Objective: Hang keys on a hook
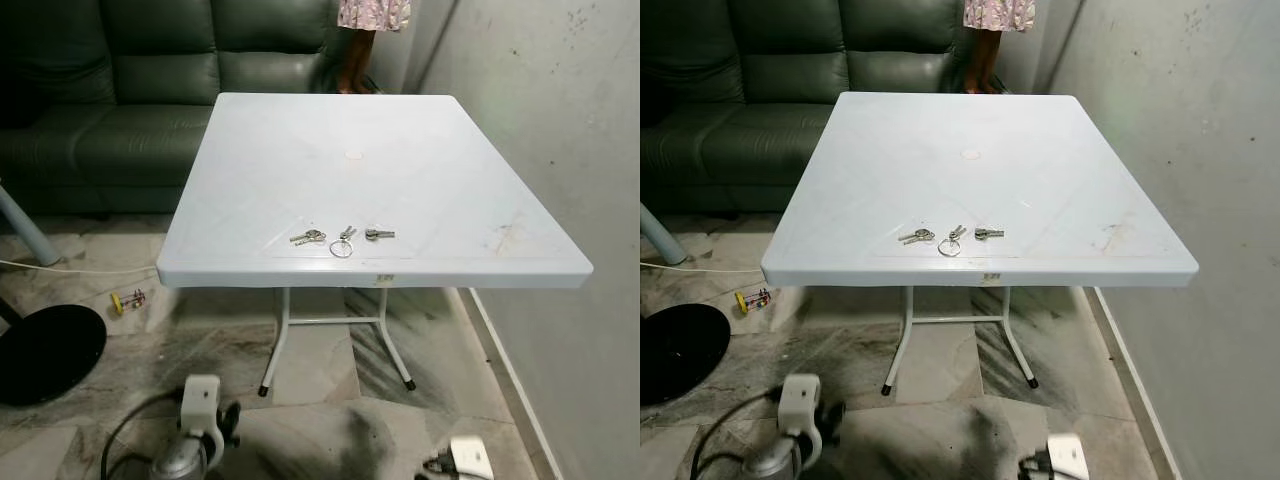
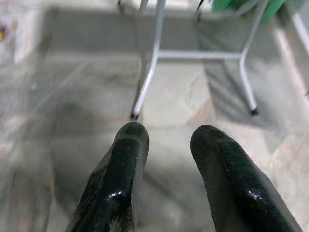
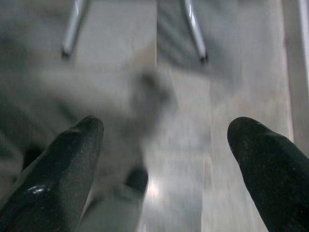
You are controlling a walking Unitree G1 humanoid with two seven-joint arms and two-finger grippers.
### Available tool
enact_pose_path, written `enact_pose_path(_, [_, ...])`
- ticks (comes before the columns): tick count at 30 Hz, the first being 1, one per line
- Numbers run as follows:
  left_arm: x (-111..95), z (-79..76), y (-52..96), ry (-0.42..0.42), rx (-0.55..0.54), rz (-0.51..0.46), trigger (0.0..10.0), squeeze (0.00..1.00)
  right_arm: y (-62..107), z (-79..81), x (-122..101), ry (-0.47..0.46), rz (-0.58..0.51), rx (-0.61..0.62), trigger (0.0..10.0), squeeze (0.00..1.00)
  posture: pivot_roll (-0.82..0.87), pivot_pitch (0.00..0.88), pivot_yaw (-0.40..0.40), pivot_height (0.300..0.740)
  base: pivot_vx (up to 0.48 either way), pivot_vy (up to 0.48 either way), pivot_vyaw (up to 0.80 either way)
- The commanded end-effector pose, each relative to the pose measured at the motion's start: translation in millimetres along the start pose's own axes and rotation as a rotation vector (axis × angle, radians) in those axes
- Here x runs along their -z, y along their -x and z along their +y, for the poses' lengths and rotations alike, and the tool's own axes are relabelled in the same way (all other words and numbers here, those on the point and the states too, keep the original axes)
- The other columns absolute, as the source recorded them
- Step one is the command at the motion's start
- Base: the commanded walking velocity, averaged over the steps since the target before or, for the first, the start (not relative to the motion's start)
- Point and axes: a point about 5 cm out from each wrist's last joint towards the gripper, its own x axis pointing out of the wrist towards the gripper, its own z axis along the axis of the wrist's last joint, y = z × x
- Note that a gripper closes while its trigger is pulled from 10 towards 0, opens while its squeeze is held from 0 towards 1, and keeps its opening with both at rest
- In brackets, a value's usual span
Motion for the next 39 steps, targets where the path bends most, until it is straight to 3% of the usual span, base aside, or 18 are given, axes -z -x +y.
enact_pose_path(1, [-9, 2.6, -1.1, 0.004, 0.013, -0.054, 10.0, 0.00, -1.4, -1.7, -10, -0.012, -0.060, -0.005, 10.0, 0.00, 0.10, 0.000, -0.048, 0.740, 0.000, 0.000, 0.00])
enact_pose_path(8, [-35, 0.9, -3.2, 0.024, 0.050, -0.222, 10.0, 0.00, -3.2, 0.7, -45, -0.003, -0.282, -0.040, 10.0, 0.00, 0.11, 0.000, -0.048, 0.740, 0.000, 0.000, 0.00])
enact_pose_path(9, [-44, -1.7, -2.9, 0.043, 0.065, -0.290, 10.0, 0.00, -1.4, 1.9, -57, 0.003, -0.371, -0.051, 10.0, 0.00, 0.11, 0.000, -0.046, 0.740, 0.000, 0.000, 0.00])
enact_pose_path(13, [-64, -11.0, 1.2, 0.051, 0.101, -0.441, 10.0, 0.00, 7.3, 5.9, -80, 0.034, -0.555, -0.071, 10.0, 0.00, 0.10, 0.000, -0.042, 0.740, 0.000, 0.000, 0.00])
enact_pose_path(20, [-98, -24.0, 12.2, 0.049, 0.150, -0.615, 10.0, 0.00, 21.7, 12.7, -110, 0.058, -0.739, -0.094, 10.0, 0.00, 0.11, 0.000, -0.042, 0.740, 0.000, 0.000, 0.00])
enact_pose_path(24, [-109, -26.7, 18.2, 0.062, 0.158, -0.656, 10.0, 0.00, 27.7, 17.1, -120, 0.058, -0.791, -0.111, 10.0, 0.00, 0.11, 0.000, -0.043, 0.740, 0.000, 0.000, 0.00])
enact_pose_path(30, [-140, -39.1, 40.7, 0.049, 0.182, -0.766, 10.0, 0.00, 51.3, 36.0, -161, 0.088, -0.938, -0.182, 10.0, 0.00, 0.11, 0.000, -0.049, 0.740, 0.000, 0.000, 0.00])
enact_pose_path(34, [-145, -40.9, 46.2, 0.062, 0.173, -0.778, 10.0, 0.00, 57.5, 37.8, -169, 0.084, -0.960, -0.198, 10.0, 0.00, 0.11, 0.000, -0.053, 0.740, 0.000, 0.000, 0.00])
enact_pose_path(39, [-149, -39.2, 55.4, 0.064, 0.121, -0.800, 10.0, 0.00, 66.2, 38.3, -172, 0.157, -0.984, -0.232, 10.0, 0.00, 0.12, 0.000, -0.058, 0.740, 0.000, 0.000, 0.00])
